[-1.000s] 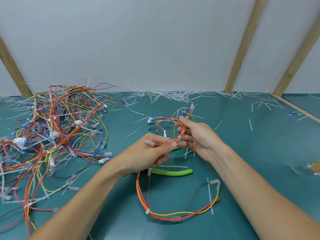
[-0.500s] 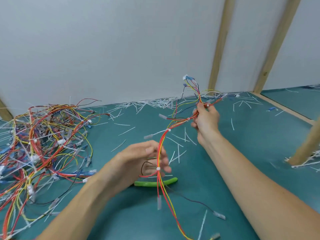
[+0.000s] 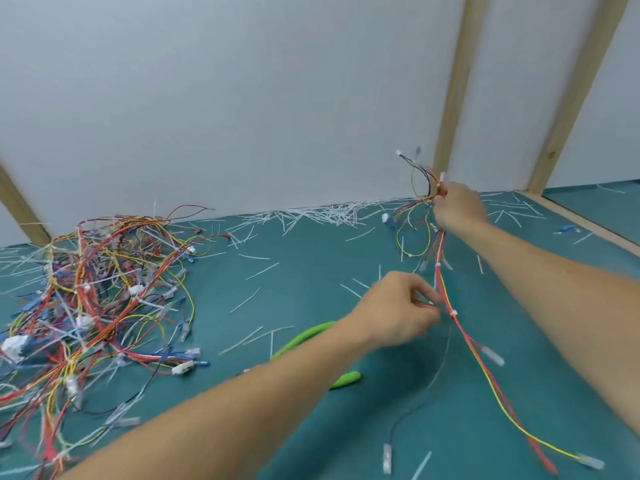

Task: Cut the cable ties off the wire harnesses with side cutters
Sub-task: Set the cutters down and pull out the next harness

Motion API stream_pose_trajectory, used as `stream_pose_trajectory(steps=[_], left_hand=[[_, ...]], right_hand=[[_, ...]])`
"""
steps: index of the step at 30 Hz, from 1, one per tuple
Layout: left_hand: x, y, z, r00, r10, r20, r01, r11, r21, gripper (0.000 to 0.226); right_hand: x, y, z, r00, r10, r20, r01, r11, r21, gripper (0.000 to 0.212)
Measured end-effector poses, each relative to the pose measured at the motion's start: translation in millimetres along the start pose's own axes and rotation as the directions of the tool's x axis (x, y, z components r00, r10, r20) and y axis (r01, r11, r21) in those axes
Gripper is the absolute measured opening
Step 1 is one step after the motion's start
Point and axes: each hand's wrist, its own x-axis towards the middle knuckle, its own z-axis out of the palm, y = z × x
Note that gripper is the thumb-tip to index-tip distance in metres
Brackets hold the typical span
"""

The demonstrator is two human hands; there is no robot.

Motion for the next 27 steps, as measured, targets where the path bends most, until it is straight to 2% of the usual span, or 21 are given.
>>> stream_pose_trajectory(steps=[3, 5, 7, 9, 11, 14, 16, 19, 21, 24, 27], left_hand=[[24, 10, 24, 0.999, 0.033, -0.016, -0.029, 0.974, 0.226, 0.028], [35, 15, 34, 0.994, 0.11, -0.025, -0.085, 0.879, 0.468, 0.044], [40, 16, 37, 0.986, 0.163, 0.016, -0.139, 0.78, 0.611, 0.057], [39, 11, 29, 0.987, 0.148, 0.064, -0.156, 0.764, 0.626, 0.064], [31, 1, 10, 0.987, 0.147, 0.062, -0.154, 0.787, 0.597, 0.065], [11, -17, -36, 0.986, 0.149, -0.073, -0.09, 0.85, 0.519, 0.052], [-8, -32, -71, 0.97, 0.132, -0.206, -0.021, 0.884, 0.467, 0.041], [-38, -53, -118, 0.926, 0.077, -0.37, 0.111, 0.881, 0.461, 0.031], [-57, -66, -143, 0.892, 0.077, -0.446, 0.192, 0.828, 0.527, 0.029], [-81, -80, -173, 0.84, 0.115, -0.531, 0.316, 0.692, 0.649, 0.027], [-101, -90, -200, 0.792, 0.148, -0.592, 0.427, 0.558, 0.711, 0.025]], right_hand=[[8, -4, -2, 0.998, 0.019, 0.055, -0.021, 0.999, 0.037, 0.027], [9, 0, -1, 0.999, 0.036, 0.026, -0.038, 0.998, 0.053, 0.031], [5, 7, 3, 0.996, 0.057, -0.069, -0.052, 0.996, 0.075, 0.036], [2, 19, 9, 0.984, 0.116, -0.136, -0.105, 0.991, 0.083, 0.036], [-1, 30, 19, 0.98, 0.167, -0.107, -0.164, 0.986, 0.041, 0.036], [-9, 34, 28, 0.99, 0.137, 0.025, -0.129, 0.967, -0.22, 0.035], [-16, 23, 28, 0.995, 0.103, 0.017, -0.092, 0.942, -0.323, 0.038], [-27, -9, 25, 0.986, 0.027, -0.165, -0.058, 0.981, -0.187, 0.046], [-44, -36, 27, 0.97, -0.111, -0.217, 0.098, 0.993, -0.073, 0.053], [-81, -83, 40, 0.943, -0.301, -0.141, 0.31, 0.949, 0.051, 0.05], [-126, -123, 67, 0.93, -0.364, 0.051, 0.347, 0.917, 0.198, 0.038]])
